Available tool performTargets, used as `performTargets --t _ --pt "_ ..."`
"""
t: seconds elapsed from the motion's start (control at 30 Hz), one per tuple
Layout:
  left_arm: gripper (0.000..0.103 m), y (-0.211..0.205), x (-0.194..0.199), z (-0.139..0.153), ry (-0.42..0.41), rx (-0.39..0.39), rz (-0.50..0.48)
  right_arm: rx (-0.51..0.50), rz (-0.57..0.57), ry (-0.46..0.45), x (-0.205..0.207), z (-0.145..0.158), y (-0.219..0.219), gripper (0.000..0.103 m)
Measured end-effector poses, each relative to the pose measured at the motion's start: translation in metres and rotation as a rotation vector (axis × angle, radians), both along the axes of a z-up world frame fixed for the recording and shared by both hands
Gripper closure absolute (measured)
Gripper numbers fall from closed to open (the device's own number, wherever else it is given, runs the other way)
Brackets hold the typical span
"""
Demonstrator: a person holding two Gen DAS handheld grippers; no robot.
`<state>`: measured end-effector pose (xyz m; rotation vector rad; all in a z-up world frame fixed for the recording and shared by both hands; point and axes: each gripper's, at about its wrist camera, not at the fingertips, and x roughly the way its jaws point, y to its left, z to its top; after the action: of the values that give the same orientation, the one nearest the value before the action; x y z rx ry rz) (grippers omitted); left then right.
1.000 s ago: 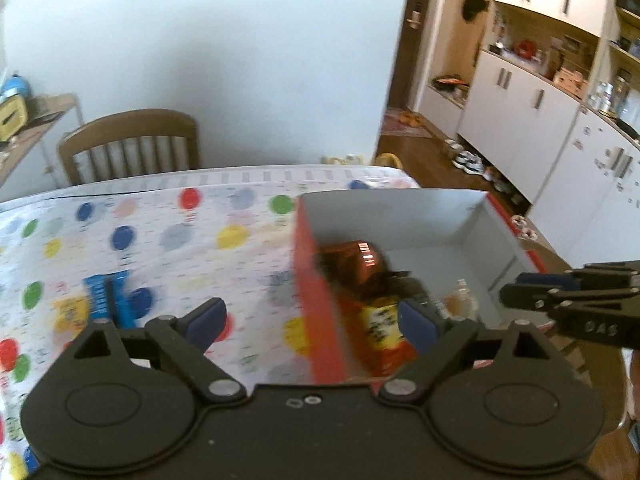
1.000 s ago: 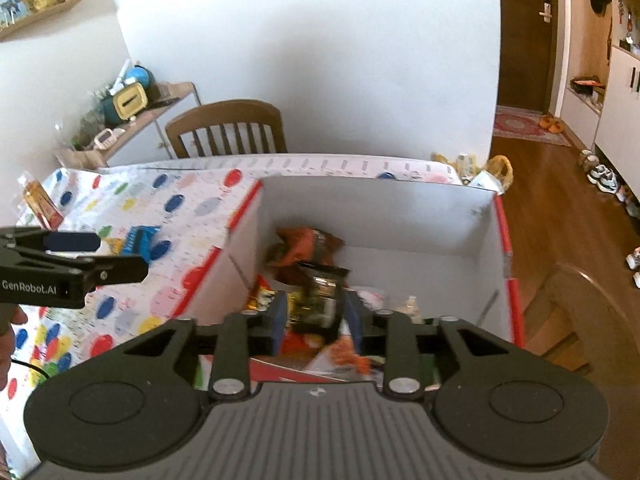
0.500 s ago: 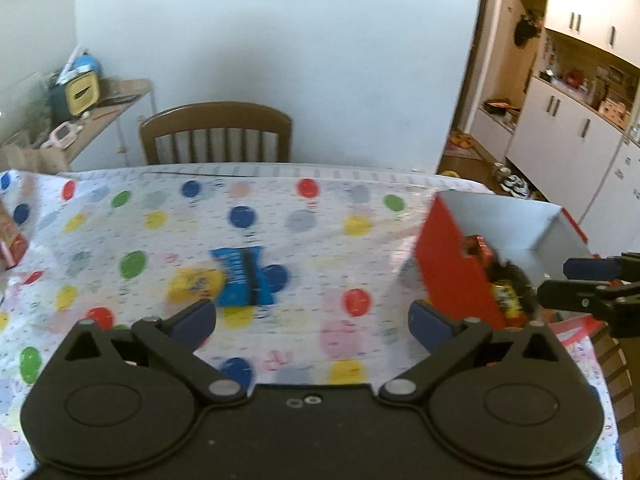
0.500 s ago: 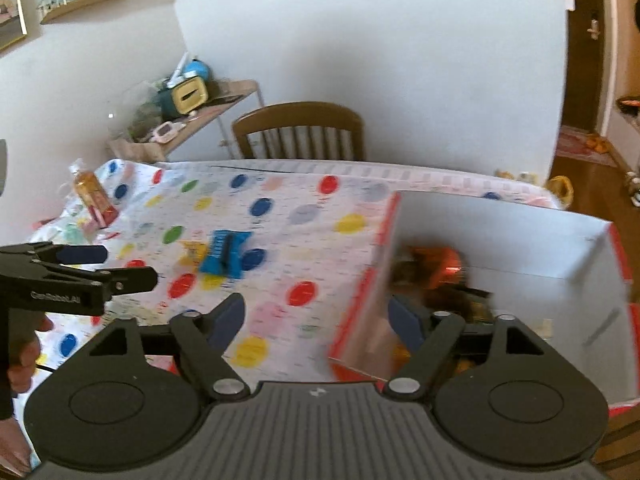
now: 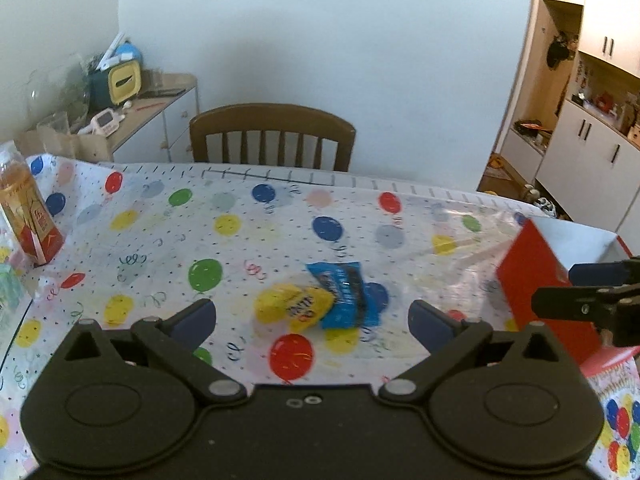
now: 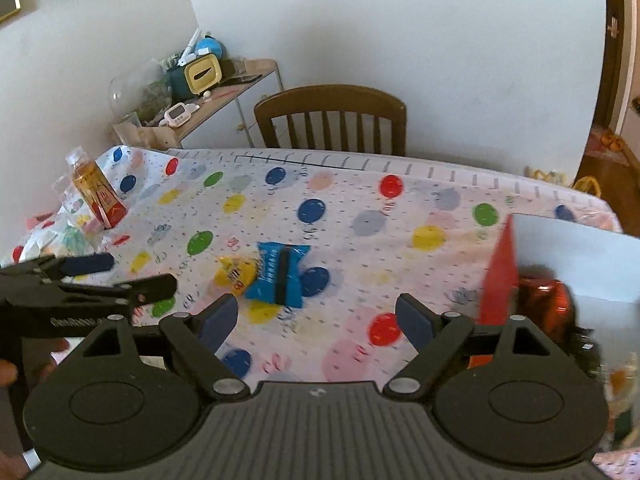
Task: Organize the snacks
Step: 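Grasp the yellow M&M's bag with the left tool while the right tool grasps the blue packet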
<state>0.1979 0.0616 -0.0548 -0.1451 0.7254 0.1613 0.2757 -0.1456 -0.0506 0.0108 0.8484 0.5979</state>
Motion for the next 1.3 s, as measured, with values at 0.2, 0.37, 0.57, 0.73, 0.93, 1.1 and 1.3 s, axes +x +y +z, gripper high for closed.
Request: performTargets --t 0.2,0.37,0.57,0.73,0.93,1.1,1.3 --pt "0.001 0.022 0.019 -0.016 0.009 -0.007 0.024 0.027 -0.034 0.076 0.027 -0.014 0.034 0.017" --pt "0.001 0.037 0.038 -0.03 0.034 -0.047 0.04 0.022 -0.072 0.116 0.047 -0.029 0.055 0.017" --pt "0.002 0.049 0.058 -0.051 0.087 -0.108 0.067 0.005 -0.107 0.172 0.071 -0.049 0.077 0.017" --pt "0.005 0.057 0.071 -0.066 0.123 -0.139 0.09 -0.004 -0.121 0.226 0.091 -0.066 0.096 0.017" --pt "0.011 0.069 0.082 -0.08 0.162 -0.229 0.132 -0.045 -0.152 0.376 0.12 -0.093 0.124 0.017" --pt "0.017 0.074 0.088 -0.089 0.183 -0.272 0.145 -0.088 -0.139 0.418 0.131 -0.105 0.142 0.017" --pt "0.022 0.08 0.095 -0.099 0.2 -0.339 0.148 -0.11 -0.144 0.419 0.135 -0.112 0.15 0.017"
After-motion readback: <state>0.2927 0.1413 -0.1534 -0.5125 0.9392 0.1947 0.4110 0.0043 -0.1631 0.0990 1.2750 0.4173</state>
